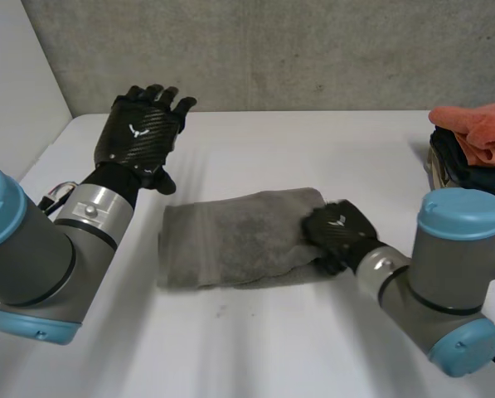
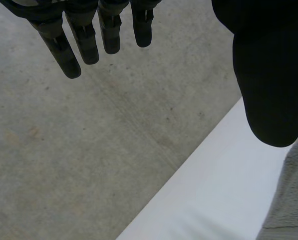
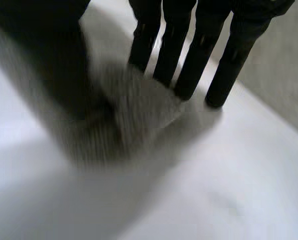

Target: Fold the laundry.

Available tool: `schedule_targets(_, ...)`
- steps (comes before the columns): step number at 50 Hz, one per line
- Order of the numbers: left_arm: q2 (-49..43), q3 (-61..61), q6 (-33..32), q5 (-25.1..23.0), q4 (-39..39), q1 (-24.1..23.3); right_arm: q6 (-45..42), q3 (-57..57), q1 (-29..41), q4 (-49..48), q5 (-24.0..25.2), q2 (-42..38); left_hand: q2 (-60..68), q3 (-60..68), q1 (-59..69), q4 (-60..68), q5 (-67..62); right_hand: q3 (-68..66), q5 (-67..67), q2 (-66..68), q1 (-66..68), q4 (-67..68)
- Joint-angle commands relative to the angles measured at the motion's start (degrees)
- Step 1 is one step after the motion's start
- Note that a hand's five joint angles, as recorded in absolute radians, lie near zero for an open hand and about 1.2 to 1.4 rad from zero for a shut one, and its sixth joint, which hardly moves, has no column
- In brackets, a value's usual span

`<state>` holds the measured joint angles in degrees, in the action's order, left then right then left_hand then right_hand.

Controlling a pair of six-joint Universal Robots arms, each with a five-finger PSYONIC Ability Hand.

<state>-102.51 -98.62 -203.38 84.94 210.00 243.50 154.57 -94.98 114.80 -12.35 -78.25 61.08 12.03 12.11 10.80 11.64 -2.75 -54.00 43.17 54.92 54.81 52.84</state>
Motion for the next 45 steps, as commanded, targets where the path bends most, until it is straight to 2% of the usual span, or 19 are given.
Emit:
schedule_targets(1, -0.3, -0.3, -0.1, 0.1, -0.1, -0.5, -8.4, -1.1, -5.1, -5.1, -9.0, -1.1, -2.0, -2.1, -0.8, -1.6, 2.8, -26.0, 26.8, 25.1, 25.2, 27.2)
schedule_targets(4, 0.3, -0.5, -0.1, 0.1, -0.1, -0.6, -9.0, -1.3, -4.1, -11.4, -11.7, 4.4, -2.0, -2.1, -0.8, -1.6, 2.8, -26.0, 26.8, 25.1, 25.2, 27.2)
schedule_targets(8, 0.6, -0.6, -0.1, 0.1, -0.1, -0.7, -10.0, 0.0, -0.8, -11.5, -10.1, 8.2, -2.0, -2.1, -0.8, -1.6, 2.8, -26.0, 26.8, 25.1, 25.2, 27.2)
schedule_targets(14, 1.0, -0.9, -0.1, 0.5, -0.2, -0.7, -12.8, 3.2, 13.4, -11.4, -3.1, 3.0, -2.0, -2.1, -0.8, -1.6, 2.8, -26.0, 26.8, 25.1, 25.2, 27.2)
schedule_targets(15, 1.1, -1.0, 0.0, 0.6, -0.2, -0.7, -14.6, 3.2, 16.4, -11.3, -0.6, 1.2, -2.0, -2.1, -0.8, -1.6, 2.8, -26.0, 26.8, 25.1, 25.2, 27.2)
schedule_targets(20, 1.2, -1.7, 0.8, 0.7, -0.2, -0.6, -19.5, 1.4, 20.2, -10.7, 5.7, -4.1, -2.0, -2.1, -0.8, -1.6, 2.8, -26.0, 26.8, 25.1, 25.2, 27.2)
schedule_targets(22, 1.2, -1.8, 1.2, 0.7, -0.2, -0.6, -20.2, 0.7, 19.8, -9.7, 6.4, -4.9, -2.0, -2.1, -0.8, -1.6, 2.8, -26.0, 26.8, 25.1, 25.2, 27.2)
schedule_targets(23, 1.2, -1.8, 1.6, 0.7, -0.2, -0.6, -19.6, 0.6, 19.6, -8.8, 6.2, -4.8, -2.0, -2.1, -0.8, -1.6, 2.8, 4.6, -3.8, -5.5, -5.4, -3.4)
schedule_targets(25, 1.2, -1.5, 2.9, 0.7, -0.2, -0.7, -18.5, 0.2, 19.4, -8.8, 6.6, -4.5, -2.0, -2.1, -0.8, -1.6, 2.8, 44.0, -43.2, -44.9, -44.8, -42.8)
schedule_targets(30, 1.1, 0.4, 6.7, 0.8, -0.3, -0.8, -8.2, 0.1, 13.4, -9.5, 6.4, 3.4, -2.0, -2.1, -0.8, -1.6, 2.8, 44.0, -43.2, -44.9, -44.8, -42.8)
schedule_targets(31, 1.0, 1.0, 7.4, 0.9, -0.5, -1.0, -2.6, 0.0, 9.9, -9.6, 6.3, 6.7, -2.0, -2.1, -0.8, -1.6, 2.7, 44.0, -43.2, -44.9, -44.8, -42.8)
schedule_targets(34, 0.3, 3.8, 10.3, 1.5, -1.3, -2.7, 6.2, 0.4, 5.8, -9.3, 6.1, 9.2, -2.0, -2.1, -0.8, -1.6, 2.7, 44.0, -43.2, -44.9, -44.8, -42.8)
schedule_targets(35, 0.0, 4.5, 10.9, 2.0, -1.8, -3.3, 11.2, 1.2, 3.8, -8.2, 6.0, 9.4, -2.0, -2.1, -0.8, -1.6, 2.7, 44.0, -43.2, -44.9, -44.8, -42.8)
schedule_targets(38, -2.5, 7.8, 12.9, 5.2, -5.3, -6.7, 19.1, 4.3, 1.7, -2.5, 6.4, 9.1, -1.8, -1.9, -0.6, -1.4, 2.5, 44.0, -43.2, -44.9, -44.8, -42.8)
schedule_targets(41, -6.7, 12.8, 14.1, 9.4, -10.8, -11.6, 21.8, 7.9, 1.1, 3.2, 6.2, 7.7, -1.8, -1.9, -0.6, -1.4, 2.5, 44.0, -43.2, -44.9, -44.8, -42.8)
schedule_targets(45, -12.6, 18.7, 16.3, 14.6, -18.6, -15.6, 21.8, 16.9, 1.2, 13.6, 6.6, 0.4, -2.0, -2.1, -0.8, -1.6, 2.8, 44.0, -43.2, -44.9, -44.8, -42.8)
